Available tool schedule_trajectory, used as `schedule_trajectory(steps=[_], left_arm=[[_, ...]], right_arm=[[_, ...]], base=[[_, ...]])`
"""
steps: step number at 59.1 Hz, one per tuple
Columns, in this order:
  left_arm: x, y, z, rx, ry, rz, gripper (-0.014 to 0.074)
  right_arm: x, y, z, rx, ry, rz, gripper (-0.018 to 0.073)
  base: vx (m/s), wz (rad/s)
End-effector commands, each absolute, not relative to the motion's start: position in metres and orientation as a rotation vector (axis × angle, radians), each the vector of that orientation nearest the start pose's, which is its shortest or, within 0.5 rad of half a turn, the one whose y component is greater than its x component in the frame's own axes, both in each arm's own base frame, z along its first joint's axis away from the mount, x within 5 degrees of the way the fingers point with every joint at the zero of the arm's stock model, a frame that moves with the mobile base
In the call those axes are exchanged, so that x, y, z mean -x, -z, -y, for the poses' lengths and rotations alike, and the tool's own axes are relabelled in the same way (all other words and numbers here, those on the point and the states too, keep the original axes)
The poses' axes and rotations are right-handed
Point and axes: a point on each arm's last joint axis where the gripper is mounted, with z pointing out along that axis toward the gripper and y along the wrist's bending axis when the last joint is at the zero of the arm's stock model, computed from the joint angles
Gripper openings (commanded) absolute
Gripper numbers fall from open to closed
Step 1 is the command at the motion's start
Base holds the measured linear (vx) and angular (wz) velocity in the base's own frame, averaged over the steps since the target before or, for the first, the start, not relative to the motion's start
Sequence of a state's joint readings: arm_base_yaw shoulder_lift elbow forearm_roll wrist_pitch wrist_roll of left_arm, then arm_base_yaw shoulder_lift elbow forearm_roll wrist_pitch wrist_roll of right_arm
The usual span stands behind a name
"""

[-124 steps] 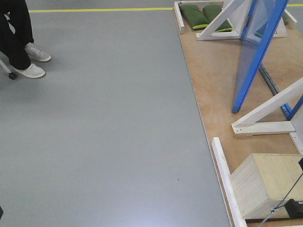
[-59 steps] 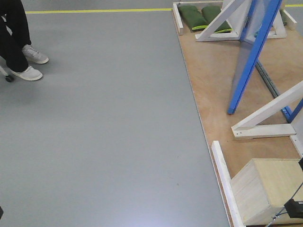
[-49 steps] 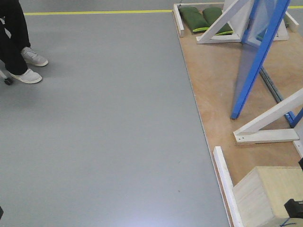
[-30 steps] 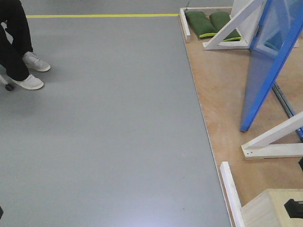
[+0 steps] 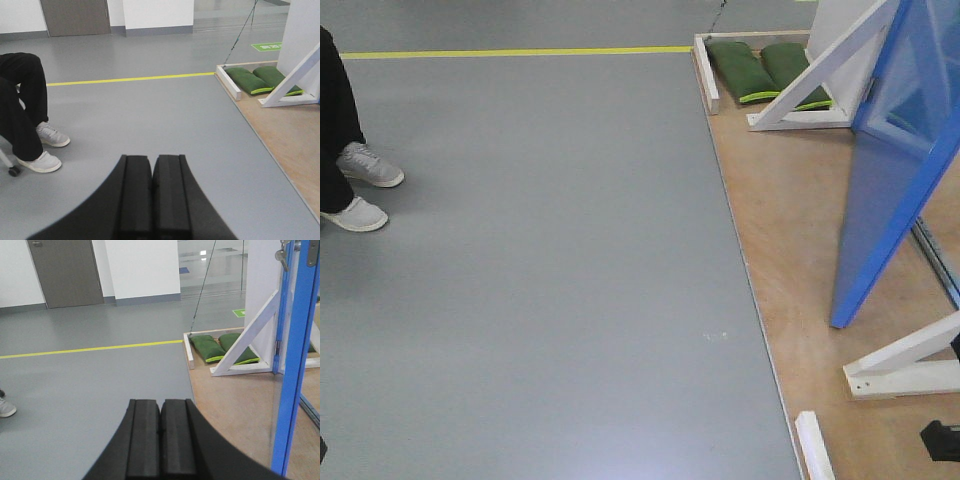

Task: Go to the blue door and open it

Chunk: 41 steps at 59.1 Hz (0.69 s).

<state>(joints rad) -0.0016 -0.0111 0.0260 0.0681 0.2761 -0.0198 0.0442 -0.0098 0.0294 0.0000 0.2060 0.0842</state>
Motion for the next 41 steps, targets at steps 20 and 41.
schedule_trajectory(steps=[20, 41], left_arm=[[-0.0543, -0.1971, -0.0007, -0.029, -0.034, -1.651, 0.0073], [-0.0543, -0.1971, -0.0007, -0.029, -0.034, -1.651, 0.0073]], right_arm=[[-0.0558, -0.1924, -0.0023, -0.032, -0.094, -1.617, 0.0012], [-0.0558, -0.1924, -0.0023, -0.032, -0.094, -1.617, 0.0012]], base=[[0.41, -0.02], [0.41, 0.00]])
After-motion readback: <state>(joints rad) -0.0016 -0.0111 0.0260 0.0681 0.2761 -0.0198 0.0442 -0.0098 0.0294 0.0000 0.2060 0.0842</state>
